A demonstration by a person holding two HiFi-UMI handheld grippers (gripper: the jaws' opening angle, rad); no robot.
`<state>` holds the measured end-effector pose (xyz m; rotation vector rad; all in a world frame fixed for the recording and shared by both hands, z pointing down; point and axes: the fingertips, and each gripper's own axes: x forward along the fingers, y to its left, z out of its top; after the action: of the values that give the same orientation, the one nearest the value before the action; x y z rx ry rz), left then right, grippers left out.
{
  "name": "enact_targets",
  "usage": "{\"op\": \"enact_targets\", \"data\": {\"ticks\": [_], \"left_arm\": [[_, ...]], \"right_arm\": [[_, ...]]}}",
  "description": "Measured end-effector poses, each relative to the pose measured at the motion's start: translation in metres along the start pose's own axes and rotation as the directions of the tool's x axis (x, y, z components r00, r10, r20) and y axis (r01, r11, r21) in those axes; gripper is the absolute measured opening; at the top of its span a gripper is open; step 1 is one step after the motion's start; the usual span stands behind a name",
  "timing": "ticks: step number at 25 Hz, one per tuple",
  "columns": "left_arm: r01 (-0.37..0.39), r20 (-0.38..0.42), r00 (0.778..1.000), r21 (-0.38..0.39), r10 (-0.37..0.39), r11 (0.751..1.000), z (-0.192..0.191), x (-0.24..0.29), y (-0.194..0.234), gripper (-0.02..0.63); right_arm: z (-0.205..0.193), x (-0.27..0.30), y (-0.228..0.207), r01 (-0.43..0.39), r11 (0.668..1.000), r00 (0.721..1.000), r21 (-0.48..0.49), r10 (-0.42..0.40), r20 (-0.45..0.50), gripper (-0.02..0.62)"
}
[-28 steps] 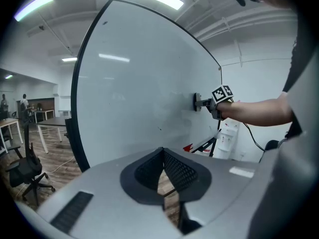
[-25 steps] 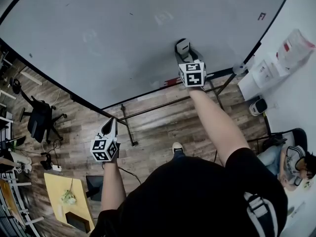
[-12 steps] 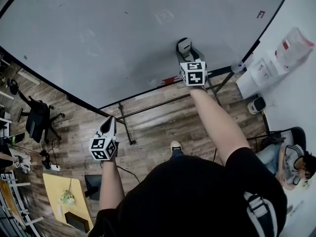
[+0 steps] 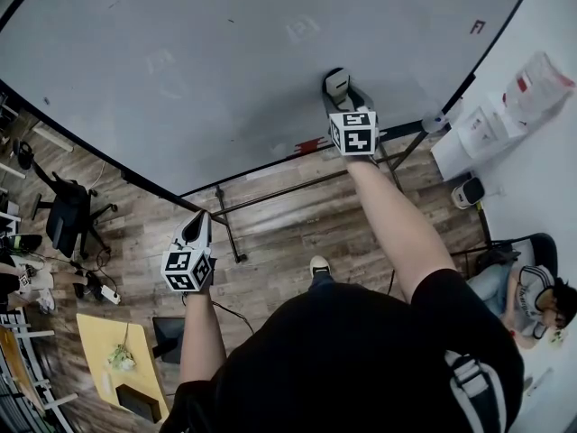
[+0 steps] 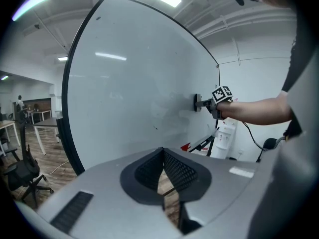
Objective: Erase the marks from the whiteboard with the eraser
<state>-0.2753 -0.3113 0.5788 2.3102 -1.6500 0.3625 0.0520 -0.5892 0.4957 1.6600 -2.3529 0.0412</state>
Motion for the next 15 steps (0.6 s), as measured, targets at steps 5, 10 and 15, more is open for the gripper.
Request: {"op": "enact_targets", "data": {"ticks": [5, 10, 15], "left_arm": [[0.005, -0.004, 1.0, 0.002, -0.005, 1.0, -0.003, -0.005, -0.004, 0.014], [0.015, 0.0, 1.0, 0.01, -0.015, 1.0, -0.003, -0.01, -0.011, 0.014], [0.035, 0.004, 0.999, 0.027, -0.035, 0.999, 0.001, -0.014, -0.026, 0.014]], "right_arm": [[-0.004, -0.008, -0.001, -0.019, 0.999, 1.0, 0.039, 0.02, -0.02, 0.231], [-0.015, -0.028, -0.005, -0.029, 0.998, 0.999, 0.057, 0.031, -0.033, 0.232], [-0.027, -0.056, -0.017, -0.022, 0.997, 0.999, 0.072, 0.026, -0.046, 0.232]]}}
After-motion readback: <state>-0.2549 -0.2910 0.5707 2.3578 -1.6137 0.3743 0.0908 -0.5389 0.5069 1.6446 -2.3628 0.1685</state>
